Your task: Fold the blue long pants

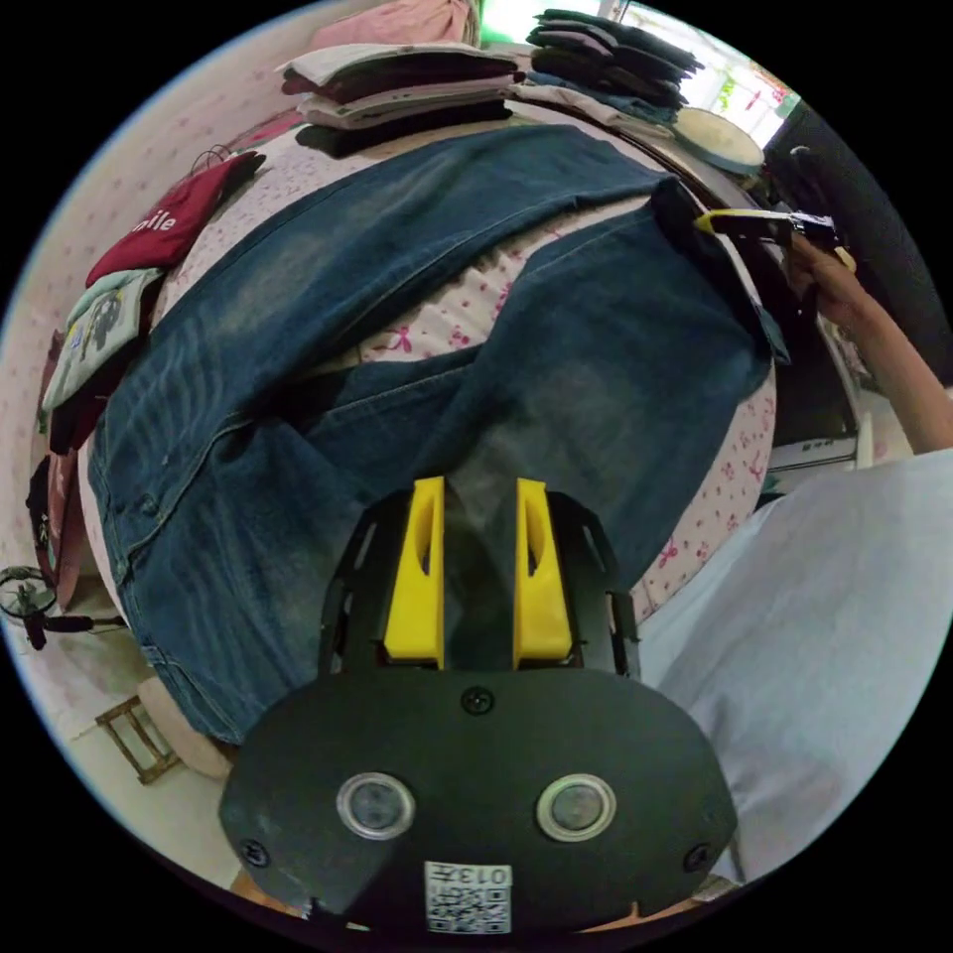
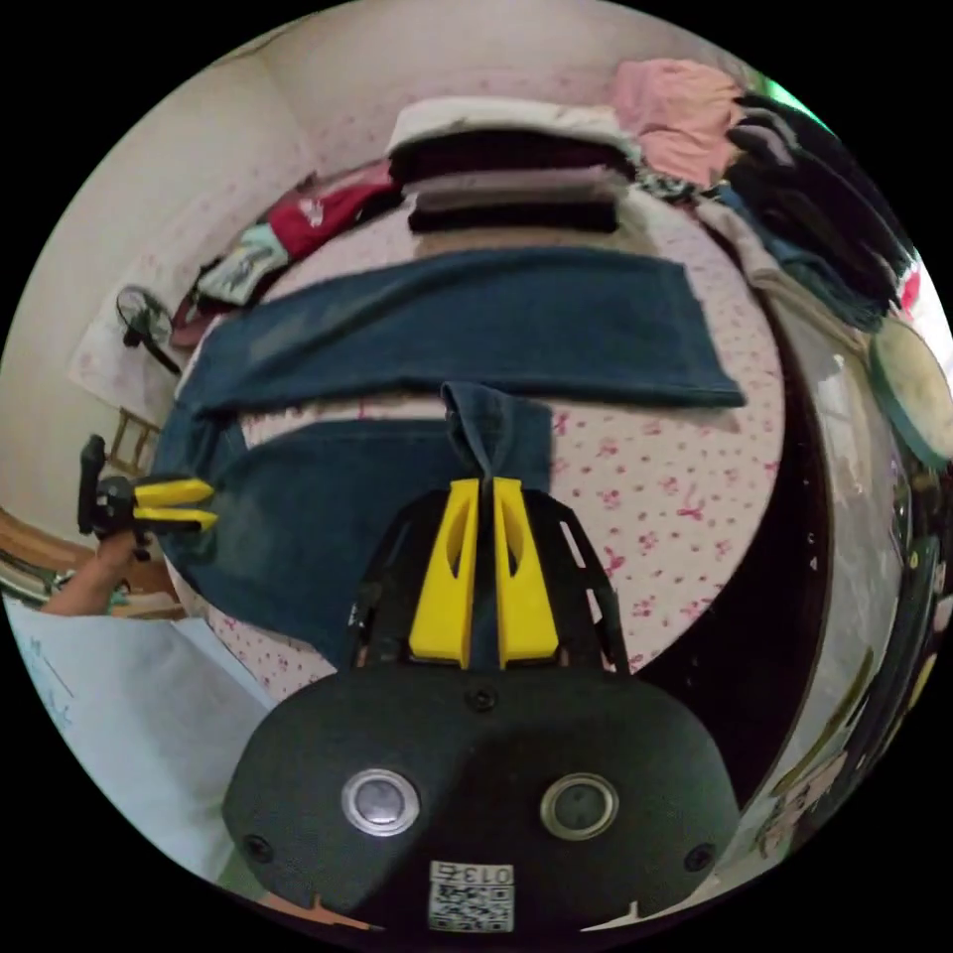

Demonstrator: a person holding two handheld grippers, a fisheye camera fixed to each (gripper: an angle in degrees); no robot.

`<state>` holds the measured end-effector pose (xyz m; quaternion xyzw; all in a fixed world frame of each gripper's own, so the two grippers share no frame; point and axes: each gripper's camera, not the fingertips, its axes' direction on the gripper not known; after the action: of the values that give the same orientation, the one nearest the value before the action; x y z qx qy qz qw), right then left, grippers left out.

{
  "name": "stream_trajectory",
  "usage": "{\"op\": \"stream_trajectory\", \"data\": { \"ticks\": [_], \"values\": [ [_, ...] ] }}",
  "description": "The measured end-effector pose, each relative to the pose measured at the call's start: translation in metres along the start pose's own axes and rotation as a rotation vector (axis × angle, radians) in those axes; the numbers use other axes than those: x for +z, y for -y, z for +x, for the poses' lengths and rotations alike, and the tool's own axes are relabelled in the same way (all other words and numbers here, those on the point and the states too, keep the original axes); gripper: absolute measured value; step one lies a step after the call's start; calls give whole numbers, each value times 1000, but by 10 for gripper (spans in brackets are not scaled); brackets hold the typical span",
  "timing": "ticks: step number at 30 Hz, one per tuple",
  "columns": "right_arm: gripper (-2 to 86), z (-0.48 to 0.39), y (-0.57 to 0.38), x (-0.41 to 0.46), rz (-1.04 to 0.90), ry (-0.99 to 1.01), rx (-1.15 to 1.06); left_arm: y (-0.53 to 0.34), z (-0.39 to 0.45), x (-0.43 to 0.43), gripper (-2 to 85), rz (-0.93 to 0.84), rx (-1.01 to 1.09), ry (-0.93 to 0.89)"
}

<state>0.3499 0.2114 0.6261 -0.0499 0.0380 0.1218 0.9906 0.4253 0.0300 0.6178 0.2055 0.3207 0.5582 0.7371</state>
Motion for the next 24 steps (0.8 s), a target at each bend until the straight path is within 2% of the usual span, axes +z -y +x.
{"op": "stream_trajectory", "data": {
  "ticks": [2, 5, 7, 11, 16, 19, 22, 24],
  "values": [
    [29, 30, -14, -47, 165, 17, 100, 1, 0, -7, 105, 25, -18, -55],
    [24, 75, -41, -92, 292, -7, 214, 4, 1, -14, 105, 93, -60, -110],
    [22, 95, -50, -97, 281, -97, 235, 10, 4, -7, 105, 74, -52, -108],
    [23, 119, -53, -71, 130, -206, 242, 14, 6, -5, 107, 77, -61, -126],
    [39, 132, -55, -58, 137, -195, 333, -5, 1, -10, 106, 77, -73, -64],
    [61, 133, -42, -37, 4, -229, 308, -19, 4, -6, 108, 35, -32, -76],
    [72, 126, -48, -65, 131, -206, 350, -43, 13, -10, 109, 5, 35, -36],
    [66, 104, -52, -79, 198, -173, 268, -63, 16, -11, 110, -21, 68, -9]
  ]
}}
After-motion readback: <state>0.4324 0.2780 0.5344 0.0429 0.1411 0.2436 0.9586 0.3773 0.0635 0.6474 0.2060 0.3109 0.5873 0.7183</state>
